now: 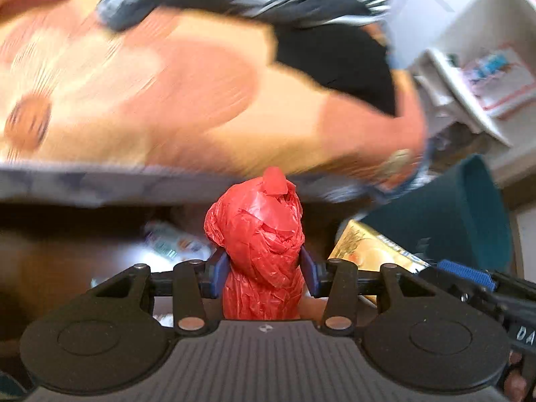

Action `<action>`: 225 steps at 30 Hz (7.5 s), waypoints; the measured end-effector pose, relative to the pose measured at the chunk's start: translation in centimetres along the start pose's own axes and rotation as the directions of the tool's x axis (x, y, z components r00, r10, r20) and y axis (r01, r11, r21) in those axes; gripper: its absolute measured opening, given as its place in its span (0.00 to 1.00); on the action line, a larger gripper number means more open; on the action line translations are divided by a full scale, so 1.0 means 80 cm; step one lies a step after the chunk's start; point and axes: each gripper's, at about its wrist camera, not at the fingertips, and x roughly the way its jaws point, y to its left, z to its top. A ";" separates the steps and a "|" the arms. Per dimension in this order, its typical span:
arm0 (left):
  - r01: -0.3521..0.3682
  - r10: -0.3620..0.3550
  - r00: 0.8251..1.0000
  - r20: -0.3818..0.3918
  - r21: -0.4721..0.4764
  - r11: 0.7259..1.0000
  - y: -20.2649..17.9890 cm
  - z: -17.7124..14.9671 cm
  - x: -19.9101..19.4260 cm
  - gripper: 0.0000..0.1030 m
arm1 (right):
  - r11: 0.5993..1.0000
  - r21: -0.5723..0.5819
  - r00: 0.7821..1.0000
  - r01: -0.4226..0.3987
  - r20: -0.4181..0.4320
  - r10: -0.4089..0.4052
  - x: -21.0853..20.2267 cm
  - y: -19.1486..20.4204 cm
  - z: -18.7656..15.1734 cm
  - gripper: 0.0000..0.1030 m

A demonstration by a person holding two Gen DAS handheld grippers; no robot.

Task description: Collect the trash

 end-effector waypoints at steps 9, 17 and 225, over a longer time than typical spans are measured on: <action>0.106 -0.112 0.992 0.057 0.090 0.990 -0.133 0.038 -0.026 0.43 | 0.994 0.105 0.997 -0.013 0.072 0.005 -0.067 -0.085 0.032 0.05; 0.036 -0.043 0.997 0.057 0.133 0.991 -0.099 0.015 -0.023 0.43 | 0.997 0.068 0.999 -0.035 -0.017 0.036 -0.033 -0.084 0.008 0.19; -0.139 0.143 0.985 0.098 -0.038 0.990 0.112 -0.013 0.049 0.95 | 0.977 -0.211 0.990 0.030 -0.129 -0.059 0.152 0.040 -0.037 0.53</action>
